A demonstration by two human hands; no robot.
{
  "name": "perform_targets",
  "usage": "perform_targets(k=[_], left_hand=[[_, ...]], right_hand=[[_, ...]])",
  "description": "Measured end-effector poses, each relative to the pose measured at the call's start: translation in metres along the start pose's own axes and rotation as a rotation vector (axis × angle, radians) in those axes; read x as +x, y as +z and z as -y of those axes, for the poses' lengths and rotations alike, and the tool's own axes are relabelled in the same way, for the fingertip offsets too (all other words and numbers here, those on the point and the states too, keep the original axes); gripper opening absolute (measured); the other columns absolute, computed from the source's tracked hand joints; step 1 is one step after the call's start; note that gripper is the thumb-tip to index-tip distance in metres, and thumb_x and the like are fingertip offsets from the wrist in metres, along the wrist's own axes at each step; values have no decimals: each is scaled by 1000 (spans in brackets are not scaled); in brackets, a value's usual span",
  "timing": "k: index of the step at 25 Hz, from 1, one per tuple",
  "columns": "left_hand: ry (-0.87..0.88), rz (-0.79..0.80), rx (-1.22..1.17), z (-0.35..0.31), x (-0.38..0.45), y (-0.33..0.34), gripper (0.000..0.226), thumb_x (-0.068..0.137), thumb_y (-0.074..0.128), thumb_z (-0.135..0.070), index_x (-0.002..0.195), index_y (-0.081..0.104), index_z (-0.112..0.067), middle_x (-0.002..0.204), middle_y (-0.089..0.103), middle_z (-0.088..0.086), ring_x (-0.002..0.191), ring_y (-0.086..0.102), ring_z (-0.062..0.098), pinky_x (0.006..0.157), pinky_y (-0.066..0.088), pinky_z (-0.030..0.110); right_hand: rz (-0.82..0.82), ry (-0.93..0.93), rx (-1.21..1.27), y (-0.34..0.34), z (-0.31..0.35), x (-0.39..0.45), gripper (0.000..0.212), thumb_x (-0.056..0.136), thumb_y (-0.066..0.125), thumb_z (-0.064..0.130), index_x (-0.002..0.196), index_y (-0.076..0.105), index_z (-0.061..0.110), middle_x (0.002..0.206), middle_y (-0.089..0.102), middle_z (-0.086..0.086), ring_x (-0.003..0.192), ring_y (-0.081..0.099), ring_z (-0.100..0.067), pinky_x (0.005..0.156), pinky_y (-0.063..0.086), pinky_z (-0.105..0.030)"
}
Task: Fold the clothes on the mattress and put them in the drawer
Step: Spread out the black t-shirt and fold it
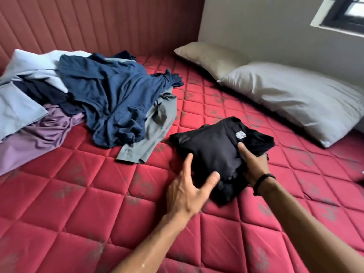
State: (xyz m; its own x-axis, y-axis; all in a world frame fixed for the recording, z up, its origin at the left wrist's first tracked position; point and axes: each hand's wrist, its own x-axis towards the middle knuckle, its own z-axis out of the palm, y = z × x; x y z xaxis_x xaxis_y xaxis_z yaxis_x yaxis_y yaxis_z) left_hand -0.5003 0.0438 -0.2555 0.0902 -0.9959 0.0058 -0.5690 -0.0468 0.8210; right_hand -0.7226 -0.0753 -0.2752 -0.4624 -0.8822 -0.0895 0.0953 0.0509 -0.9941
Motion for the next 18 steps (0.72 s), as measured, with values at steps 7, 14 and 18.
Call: perform_targets(k=[7, 14, 18], left_hand=[[226, 136, 409, 20, 7, -2, 90, 90, 53, -66, 161, 1, -46, 146, 43, 5, 136, 41, 31, 118, 29, 46], [50, -210, 763, 151, -12, -124, 73, 91, 31, -79, 154, 41, -42, 165, 35, 0, 155, 27, 26, 121, 11, 60], [-69, -289, 793, 190, -22, -186, 74, 92, 28, -78, 156, 39, -41, 167, 30, 1, 156, 23, 27, 123, 12, 63]], right_hand=[[-251, -21, -604, 28, 59, -11, 108, 77, 84, 46, 156, 20, 10, 141, 54, -25, 130, 54, -39, 111, 41, -48], [388, -926, -1331, 109, 30, -115, 95, 76, 76, 39, 158, 27, 33, 165, 22, -22, 145, 29, -52, 113, 33, -67], [788, -738, -1497, 189, -6, -172, 95, 86, 54, 24, 162, 0, 41, 171, -5, -12, 156, 6, -43, 124, 23, -52]])
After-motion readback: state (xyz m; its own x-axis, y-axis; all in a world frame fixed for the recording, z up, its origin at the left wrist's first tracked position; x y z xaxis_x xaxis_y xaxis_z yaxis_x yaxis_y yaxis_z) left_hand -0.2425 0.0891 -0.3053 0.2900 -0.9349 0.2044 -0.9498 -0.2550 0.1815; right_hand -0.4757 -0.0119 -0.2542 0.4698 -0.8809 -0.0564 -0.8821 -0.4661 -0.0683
